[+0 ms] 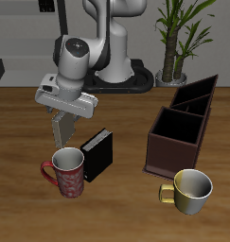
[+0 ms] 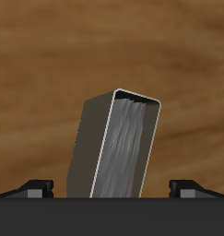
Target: Place the yellow book into the left desk caddy's left compartment
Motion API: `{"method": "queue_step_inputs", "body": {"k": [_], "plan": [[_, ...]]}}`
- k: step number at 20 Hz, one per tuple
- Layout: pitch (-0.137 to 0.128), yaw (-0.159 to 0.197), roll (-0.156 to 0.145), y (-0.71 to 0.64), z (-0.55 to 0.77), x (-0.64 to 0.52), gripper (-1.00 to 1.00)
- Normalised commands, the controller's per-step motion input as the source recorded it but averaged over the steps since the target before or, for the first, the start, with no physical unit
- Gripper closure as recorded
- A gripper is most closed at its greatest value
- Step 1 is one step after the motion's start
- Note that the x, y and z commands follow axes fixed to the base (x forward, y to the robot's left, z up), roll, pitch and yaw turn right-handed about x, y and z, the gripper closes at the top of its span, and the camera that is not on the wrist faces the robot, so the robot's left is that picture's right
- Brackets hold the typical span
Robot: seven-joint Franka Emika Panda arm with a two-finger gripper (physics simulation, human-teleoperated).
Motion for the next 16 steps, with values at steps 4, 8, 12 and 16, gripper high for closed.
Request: {"method": "queue_step_inputs", "body": {"k": [4,8,12,16], "plan": [[0.039,-0.008,-0.006,-0.09,-0.29,-0.04,-1.0],[0.029,-0.024,-0.024,-0.1,-0.19,-0.05,1.0],[0.005,-0.021,-0.023,-0.12,-0.09,-0.05,1.0],[-0.006,0.003,0.013,0.05,0.07,0.03,1.0]]}}
